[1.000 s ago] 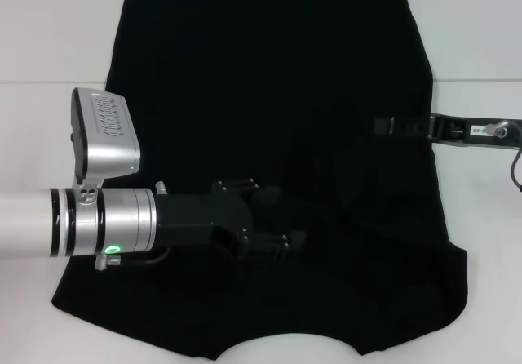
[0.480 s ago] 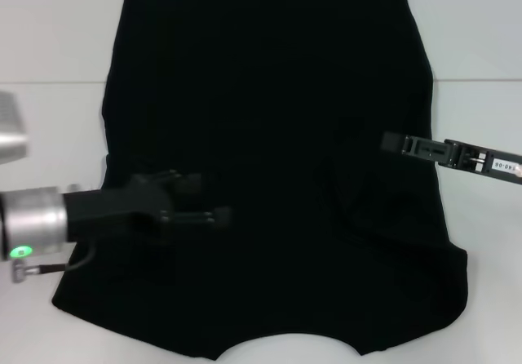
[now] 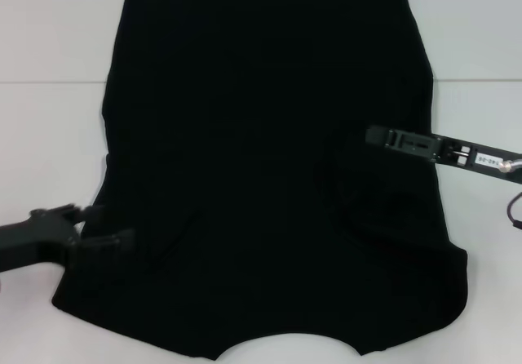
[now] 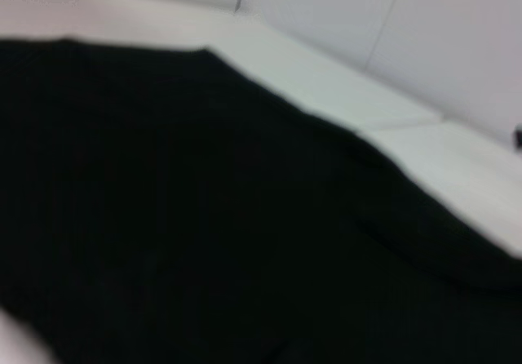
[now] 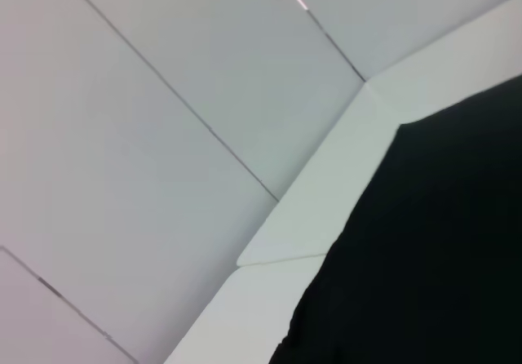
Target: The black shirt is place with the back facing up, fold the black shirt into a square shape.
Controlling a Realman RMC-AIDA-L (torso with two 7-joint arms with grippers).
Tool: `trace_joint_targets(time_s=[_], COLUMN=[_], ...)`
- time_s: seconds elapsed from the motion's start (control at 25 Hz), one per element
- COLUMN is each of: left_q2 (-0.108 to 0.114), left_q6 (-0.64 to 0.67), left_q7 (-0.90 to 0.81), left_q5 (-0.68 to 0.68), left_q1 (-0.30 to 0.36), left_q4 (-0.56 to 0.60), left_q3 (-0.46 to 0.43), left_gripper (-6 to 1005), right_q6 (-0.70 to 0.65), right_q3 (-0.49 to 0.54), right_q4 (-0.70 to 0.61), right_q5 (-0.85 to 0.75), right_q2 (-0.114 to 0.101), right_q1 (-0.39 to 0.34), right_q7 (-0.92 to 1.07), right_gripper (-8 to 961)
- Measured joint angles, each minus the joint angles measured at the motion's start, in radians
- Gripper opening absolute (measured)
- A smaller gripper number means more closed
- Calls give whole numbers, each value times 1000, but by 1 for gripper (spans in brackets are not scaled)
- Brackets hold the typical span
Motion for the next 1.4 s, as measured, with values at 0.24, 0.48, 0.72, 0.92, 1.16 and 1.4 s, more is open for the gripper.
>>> trace_joint_targets(time_s=[0.24,0.48,0.72,0.92,1.16,1.4], left_q2=[-11,-13,-14,-14,-14,-16], left_q6=[-1,-8,-12,-12,-1,10], left_q7=[-5,8,11,11,8,4], left_q5=[128,215,266,274,286,299], left_q1=[31,41,39,35,32,28], left_q4=[111,149,151,145,143,142], left_q3=[-7,-13,-11,-5,-1,3], left_gripper=[873,874,874,874,873,873], right_q6=[7,19,20,21,21,21], right_q3=[-7,-7,-7,-1,0,1], right_q4=[29,39,40,40,36,31], right_q5=[-6,-6,-2,-1,-1,-1], right_q2=[8,5,0,-3,-5,-5], right_q1=[32,44,47,47,48,50], right_q7=[-80,-83,-80,-77,-76,-75], right_gripper=[807,807,808,808,808,807])
